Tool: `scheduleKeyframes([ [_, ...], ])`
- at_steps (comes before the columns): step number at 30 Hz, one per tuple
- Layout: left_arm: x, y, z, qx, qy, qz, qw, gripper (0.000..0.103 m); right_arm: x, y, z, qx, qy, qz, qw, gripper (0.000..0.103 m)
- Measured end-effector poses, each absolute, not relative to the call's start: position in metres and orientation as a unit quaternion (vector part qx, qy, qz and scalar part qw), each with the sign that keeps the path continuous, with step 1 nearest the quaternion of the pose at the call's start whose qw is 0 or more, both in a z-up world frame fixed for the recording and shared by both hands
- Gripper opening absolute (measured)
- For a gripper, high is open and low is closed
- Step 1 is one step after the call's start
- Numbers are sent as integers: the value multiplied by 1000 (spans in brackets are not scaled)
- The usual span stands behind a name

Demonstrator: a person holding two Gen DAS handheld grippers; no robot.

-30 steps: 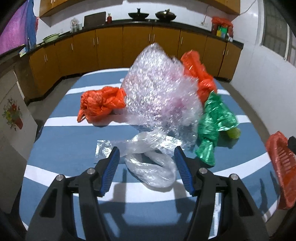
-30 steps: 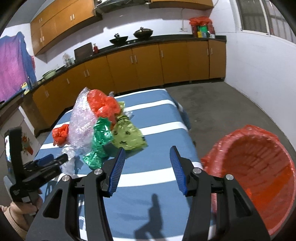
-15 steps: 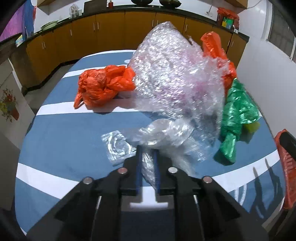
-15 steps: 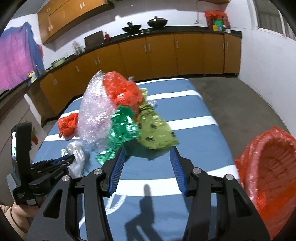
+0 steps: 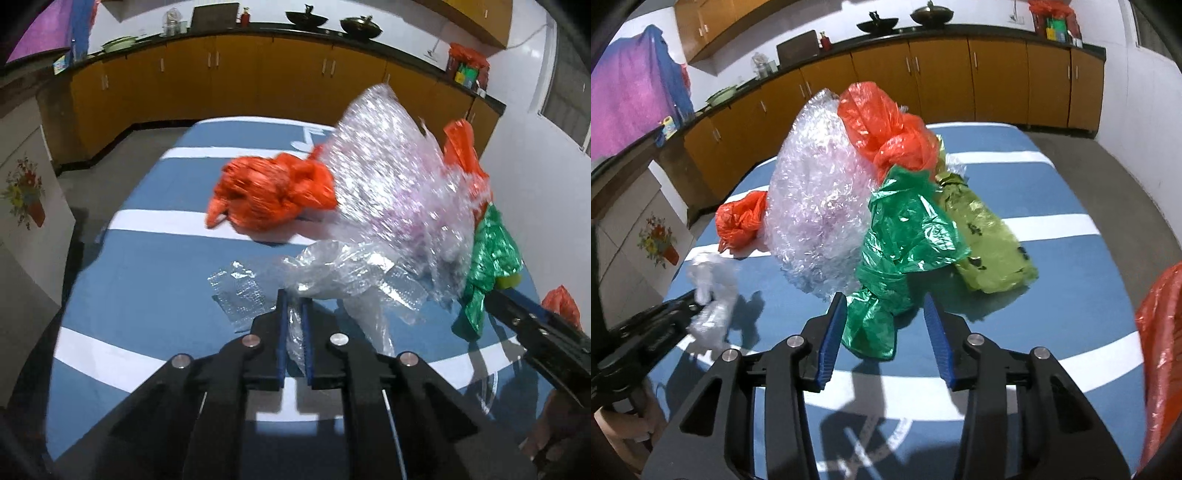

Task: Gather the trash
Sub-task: 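Grasp the clear plastic sheet with the left tool while the right tool grasps the green bag, then carry both bags to the orange basket and release them inside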

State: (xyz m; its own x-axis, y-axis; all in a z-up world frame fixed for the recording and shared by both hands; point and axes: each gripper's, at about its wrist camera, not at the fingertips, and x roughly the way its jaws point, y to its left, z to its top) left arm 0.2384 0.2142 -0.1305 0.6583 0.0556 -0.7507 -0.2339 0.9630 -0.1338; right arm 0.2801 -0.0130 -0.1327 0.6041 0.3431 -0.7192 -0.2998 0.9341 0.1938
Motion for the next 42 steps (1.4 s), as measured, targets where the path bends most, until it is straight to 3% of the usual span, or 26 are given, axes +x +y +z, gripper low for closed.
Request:
scheduleKeyframes([
  [6,235,223,-123,-116,398,92,905,9,292,-2,-138,22,417,172,892,45],
  [10,235,224,-121,-117,397,93,906,9,298,2,-144,9,429,164,888,32],
  [15,233,222,-118,-118,394,92,907,9,290,-6,-142,17,428,172,887,27],
  [42,220,123,-72,-88,366,-18,926,9,210,-116,-85,56,366,121,921,27],
])
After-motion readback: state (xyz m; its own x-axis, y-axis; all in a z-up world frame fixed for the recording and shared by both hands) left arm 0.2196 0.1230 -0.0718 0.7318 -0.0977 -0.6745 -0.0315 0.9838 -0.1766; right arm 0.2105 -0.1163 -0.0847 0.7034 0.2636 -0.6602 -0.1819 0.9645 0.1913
